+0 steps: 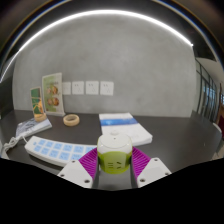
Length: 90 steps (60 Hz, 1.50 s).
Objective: Unplug charger
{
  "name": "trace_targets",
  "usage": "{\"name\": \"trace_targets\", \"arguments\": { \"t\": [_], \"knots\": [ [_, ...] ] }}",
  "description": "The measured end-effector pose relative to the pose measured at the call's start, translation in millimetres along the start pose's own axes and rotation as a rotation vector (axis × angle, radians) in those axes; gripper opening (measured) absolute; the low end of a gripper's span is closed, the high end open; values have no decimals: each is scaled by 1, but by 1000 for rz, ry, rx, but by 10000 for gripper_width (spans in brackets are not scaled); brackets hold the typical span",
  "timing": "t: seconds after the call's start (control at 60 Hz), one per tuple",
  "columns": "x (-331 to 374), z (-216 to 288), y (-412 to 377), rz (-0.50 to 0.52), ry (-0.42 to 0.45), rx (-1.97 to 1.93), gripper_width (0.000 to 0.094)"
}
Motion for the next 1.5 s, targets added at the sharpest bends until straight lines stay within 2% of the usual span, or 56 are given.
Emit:
{"name": "trace_targets", "arguments": {
  "t": [0.1,0.417,0.617,0.683,0.7,0.833,0.917,0.967,1.133,1.5],
  "knots": [
    [-15,-29,18,-1,-114,-21,456],
    [-44,-53,34,43,-228,69,485],
    [-58,-50,32,41,-221,53,527],
    [-60,-52,31,55,-241,43,639],
    [-60,-51,31,56,-241,42,709],
    [-61,-47,35,46,-205,26,709],
    [-55,-48,41,43,-202,48,861],
    [-51,-47,45,40,-201,53,825],
    [-16,-49,50,66,-185,41,850],
    [133,-50,14,-27,-111,-28,835]
  ]
}}
Point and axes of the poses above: the point between the fingertips, and its own axes, seen from behind it with the camera up: y to the right, z up, x backward, against the way the camera looks, the point moved 7 cm from there along x, backward, against the way the camera looks, and after that the axes turned 13 degrees about -z, right-handed, at the moved point
